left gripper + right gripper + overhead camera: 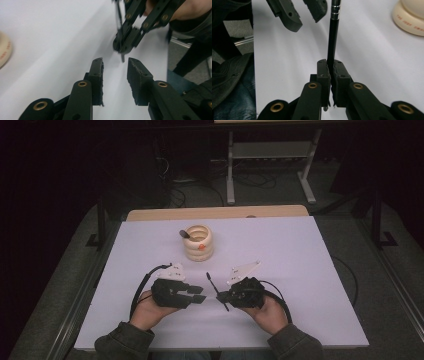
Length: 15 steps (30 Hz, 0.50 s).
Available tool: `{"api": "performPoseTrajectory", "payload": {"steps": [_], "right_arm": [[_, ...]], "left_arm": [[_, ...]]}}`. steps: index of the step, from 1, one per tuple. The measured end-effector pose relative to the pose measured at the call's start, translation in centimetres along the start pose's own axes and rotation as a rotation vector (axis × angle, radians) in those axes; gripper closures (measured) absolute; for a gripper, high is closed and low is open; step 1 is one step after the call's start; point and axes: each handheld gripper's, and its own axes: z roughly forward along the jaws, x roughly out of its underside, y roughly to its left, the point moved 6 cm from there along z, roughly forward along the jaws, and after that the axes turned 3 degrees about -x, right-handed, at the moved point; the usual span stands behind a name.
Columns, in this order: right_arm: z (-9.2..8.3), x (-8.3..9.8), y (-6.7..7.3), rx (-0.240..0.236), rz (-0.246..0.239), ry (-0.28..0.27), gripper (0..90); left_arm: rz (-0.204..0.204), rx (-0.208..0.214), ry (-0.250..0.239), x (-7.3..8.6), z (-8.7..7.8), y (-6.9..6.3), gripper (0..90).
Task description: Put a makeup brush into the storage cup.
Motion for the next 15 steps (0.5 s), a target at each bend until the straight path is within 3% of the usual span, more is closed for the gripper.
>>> {"api": "performPoseTrajectory", "payload": {"steps": [1, 2, 5, 6, 10, 15], "right_arm": [[-0.1, 0.0, -0.2, 0.002, 0.002, -0.004, 84.7], [-0.2, 0.1, -0.1, -0.007, 0.036, -0.009, 84.7], [-0.4, 0.2, -0.5, 0.002, 0.034, -0.009, 84.7], [-0.5, 0.2, -0.5, -0.007, 0.059, -0.012, 84.7], [-0.7, 0.5, -0.8, -0.021, 0.083, -0.014, 84.7], [-1.0, 0.6, -1.2, -0.016, 0.088, -0.006, 84.7]], "left_arm": [[0.002, -0.003, 0.000, 0.1, 0.0, 0.1, 65.0], [0.001, -0.009, 0.003, 0.1, -0.1, 0.2, 64.9], [-0.001, -0.024, -0.001, 0.3, -0.2, 0.4, 64.0], [-0.005, -0.029, -0.001, 0.3, -0.3, 0.5, 63.6], [-0.012, -0.046, -0.007, 0.6, -0.5, 0.7, 61.1], [-0.014, -0.079, -0.001, 1.2, -0.9, 1.0, 59.3]]}}
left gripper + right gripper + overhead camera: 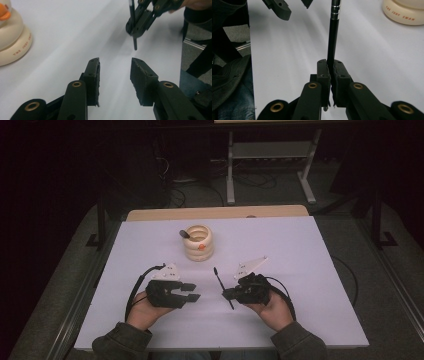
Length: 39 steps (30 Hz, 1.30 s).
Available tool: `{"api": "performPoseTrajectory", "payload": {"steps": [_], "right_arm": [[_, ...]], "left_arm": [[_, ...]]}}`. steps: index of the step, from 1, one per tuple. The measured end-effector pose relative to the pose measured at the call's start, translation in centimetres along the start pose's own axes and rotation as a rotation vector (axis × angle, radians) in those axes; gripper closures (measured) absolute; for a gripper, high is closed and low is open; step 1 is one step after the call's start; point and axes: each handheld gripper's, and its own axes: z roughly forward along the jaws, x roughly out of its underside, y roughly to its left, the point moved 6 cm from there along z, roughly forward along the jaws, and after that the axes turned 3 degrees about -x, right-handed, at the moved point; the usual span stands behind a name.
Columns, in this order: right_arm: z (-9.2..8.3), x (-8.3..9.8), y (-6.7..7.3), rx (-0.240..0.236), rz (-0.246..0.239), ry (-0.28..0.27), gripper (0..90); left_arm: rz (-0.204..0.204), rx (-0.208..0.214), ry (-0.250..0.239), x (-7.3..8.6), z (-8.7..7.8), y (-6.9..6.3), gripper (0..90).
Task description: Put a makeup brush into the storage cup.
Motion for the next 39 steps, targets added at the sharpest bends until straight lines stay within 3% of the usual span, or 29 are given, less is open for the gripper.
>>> {"api": "performPoseTrajectory", "payload": {"steps": [10, 18, 31, 39], "right_arm": [[-2.1, -0.2, -2.0, 0.011, 0.045, -0.008, 84.7], [-3.6, -1.0, -3.5, 0.014, 0.077, -0.009, 84.7], [-5.7, -2.9, -5.9, 0.015, 0.128, -0.039, 84.7], [-6.5, -4.3, -6.9, 0.035, 0.131, -0.035, 84.7]], "left_arm": [[-0.038, -0.055, -0.003, 2.4, -0.9, 0.7, 56.2], [-0.062, -0.095, -0.009, 3.0, -1.7, 1.1, 52.8], [-0.085, -0.098, -0.025, 3.2, -1.7, 1.6, 50.3], [-0.082, -0.100, -0.024, 3.2, -1.7, 1.6, 49.3]]}}
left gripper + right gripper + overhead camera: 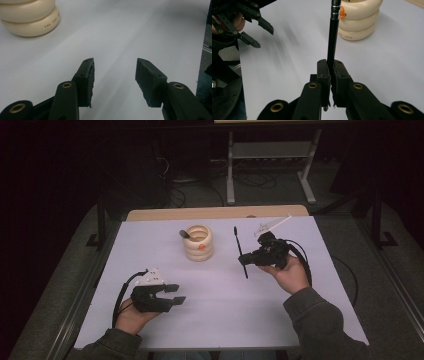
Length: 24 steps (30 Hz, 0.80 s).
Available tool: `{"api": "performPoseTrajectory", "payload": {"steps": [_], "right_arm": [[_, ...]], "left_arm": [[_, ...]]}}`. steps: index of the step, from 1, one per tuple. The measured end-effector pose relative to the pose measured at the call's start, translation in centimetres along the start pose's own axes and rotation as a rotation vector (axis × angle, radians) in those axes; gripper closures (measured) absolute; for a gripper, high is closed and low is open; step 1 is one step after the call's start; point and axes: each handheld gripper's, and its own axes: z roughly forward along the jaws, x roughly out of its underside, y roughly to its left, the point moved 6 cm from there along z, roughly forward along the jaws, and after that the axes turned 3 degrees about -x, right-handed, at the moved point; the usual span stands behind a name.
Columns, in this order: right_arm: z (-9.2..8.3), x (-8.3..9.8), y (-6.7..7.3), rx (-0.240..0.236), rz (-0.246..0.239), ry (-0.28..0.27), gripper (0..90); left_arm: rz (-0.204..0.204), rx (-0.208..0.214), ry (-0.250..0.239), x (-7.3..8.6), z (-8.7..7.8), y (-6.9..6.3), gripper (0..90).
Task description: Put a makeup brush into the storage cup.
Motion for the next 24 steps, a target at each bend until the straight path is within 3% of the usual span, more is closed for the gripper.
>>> {"api": "performPoseTrajectory", "payload": {"steps": [11, 24], "right_arm": [[-0.1, -3.5, -0.8, 0.014, -0.025, -0.009, 84.8], [2.1, -7.5, -2.1, 0.006, -0.010, -0.013, 84.7]], "left_arm": [[0.004, 0.003, 0.010, 0.2, 0.1, 0.0, 46.5], [0.006, 0.003, 0.005, 0.0, 0.2, -0.1, 43.0]]}}
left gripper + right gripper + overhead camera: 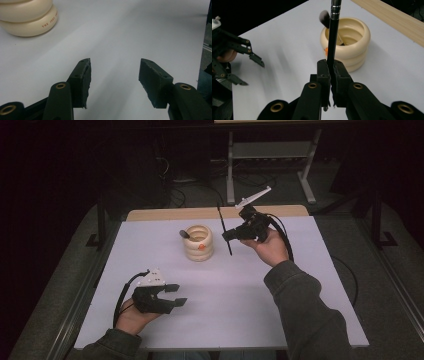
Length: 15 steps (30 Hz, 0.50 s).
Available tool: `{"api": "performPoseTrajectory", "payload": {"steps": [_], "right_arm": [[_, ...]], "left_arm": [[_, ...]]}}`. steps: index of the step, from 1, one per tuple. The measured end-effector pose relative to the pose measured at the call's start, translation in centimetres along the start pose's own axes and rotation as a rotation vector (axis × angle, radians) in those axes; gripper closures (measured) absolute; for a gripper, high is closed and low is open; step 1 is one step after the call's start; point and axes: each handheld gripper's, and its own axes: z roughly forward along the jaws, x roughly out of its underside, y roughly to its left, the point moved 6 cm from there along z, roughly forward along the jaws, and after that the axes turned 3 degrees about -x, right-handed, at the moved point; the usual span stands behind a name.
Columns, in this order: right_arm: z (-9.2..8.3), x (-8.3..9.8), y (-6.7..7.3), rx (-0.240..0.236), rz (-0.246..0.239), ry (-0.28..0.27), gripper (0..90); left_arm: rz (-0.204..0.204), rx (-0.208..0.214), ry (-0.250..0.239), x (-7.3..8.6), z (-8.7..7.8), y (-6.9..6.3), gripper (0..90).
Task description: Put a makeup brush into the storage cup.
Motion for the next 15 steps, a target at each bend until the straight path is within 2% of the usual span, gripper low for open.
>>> {"api": "performPoseTrajectory", "payload": {"steps": [1, 15], "right_arm": [[0.2, -0.3, -0.1, -0.003, 0.000, -0.002, 84.8], [1.5, -4.1, -0.8, 0.005, 0.011, -0.010, 84.7]], "left_arm": [[0.008, -0.002, 0.003, 0.0, 0.0, 0.1, 42.7], [-0.007, 0.001, -0.014, -0.2, -0.6, 0.4, 41.1]]}}
